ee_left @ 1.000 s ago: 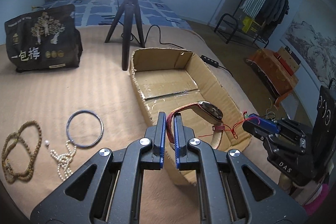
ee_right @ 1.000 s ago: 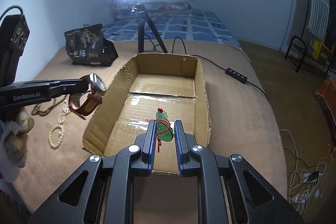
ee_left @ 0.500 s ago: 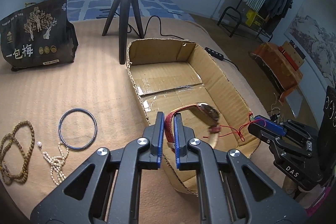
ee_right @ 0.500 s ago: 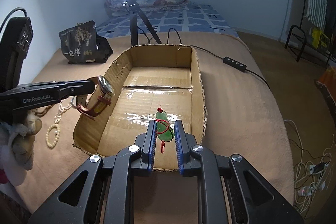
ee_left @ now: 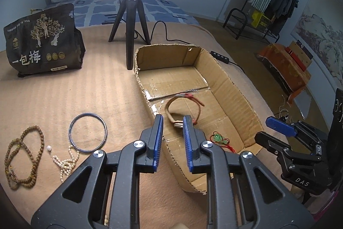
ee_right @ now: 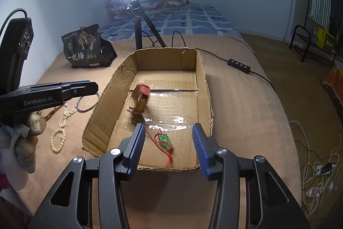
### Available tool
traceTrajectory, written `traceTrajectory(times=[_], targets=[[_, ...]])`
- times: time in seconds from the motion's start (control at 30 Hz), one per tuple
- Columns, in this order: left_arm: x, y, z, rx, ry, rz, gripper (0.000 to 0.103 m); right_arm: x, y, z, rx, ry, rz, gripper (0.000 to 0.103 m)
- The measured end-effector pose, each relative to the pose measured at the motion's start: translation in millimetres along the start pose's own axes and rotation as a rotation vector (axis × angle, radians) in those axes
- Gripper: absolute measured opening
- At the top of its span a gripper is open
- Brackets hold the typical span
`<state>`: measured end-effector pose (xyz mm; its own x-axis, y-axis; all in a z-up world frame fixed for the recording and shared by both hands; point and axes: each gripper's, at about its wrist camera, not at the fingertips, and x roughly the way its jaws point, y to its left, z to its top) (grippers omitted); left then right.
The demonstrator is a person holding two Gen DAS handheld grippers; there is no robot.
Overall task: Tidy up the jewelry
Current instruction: 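Carry the watch and pendant into the cardboard box and open both tools, then grasp the wooden bead necklace with the left tool while the right tool grasps the pearl strand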
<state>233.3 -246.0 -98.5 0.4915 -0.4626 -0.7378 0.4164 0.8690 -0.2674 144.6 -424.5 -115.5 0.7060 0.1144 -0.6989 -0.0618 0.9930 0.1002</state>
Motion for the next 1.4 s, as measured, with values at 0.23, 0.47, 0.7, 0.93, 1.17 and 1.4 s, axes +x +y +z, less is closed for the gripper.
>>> traceTrajectory(times=[0.23,0.47,0.7,0.93,1.17,1.4], targets=[[-18,8,-1,-0.004,-0.02,0.019,0.017,-7,6,0,0.001,-0.004,-0.013,0.044],[-48,25,-5,-0.011,-0.052,0.046,0.017,-21,22,1,-0.005,-0.017,-0.013,0.055],[-84,63,-16,-0.026,-0.1,0.119,0.058,-31,55,3,-0.047,-0.025,0.024,0.061],[-113,123,-35,-0.067,-0.103,0.2,0.058,-28,94,4,-0.094,-0.014,0.077,0.065],[-132,185,-59,-0.144,-0.077,0.265,0.058,-13,136,4,-0.154,0.022,0.125,0.066],[-132,236,-82,-0.224,-0.031,0.289,0.058,7,168,-1,-0.203,0.073,0.157,0.066]])
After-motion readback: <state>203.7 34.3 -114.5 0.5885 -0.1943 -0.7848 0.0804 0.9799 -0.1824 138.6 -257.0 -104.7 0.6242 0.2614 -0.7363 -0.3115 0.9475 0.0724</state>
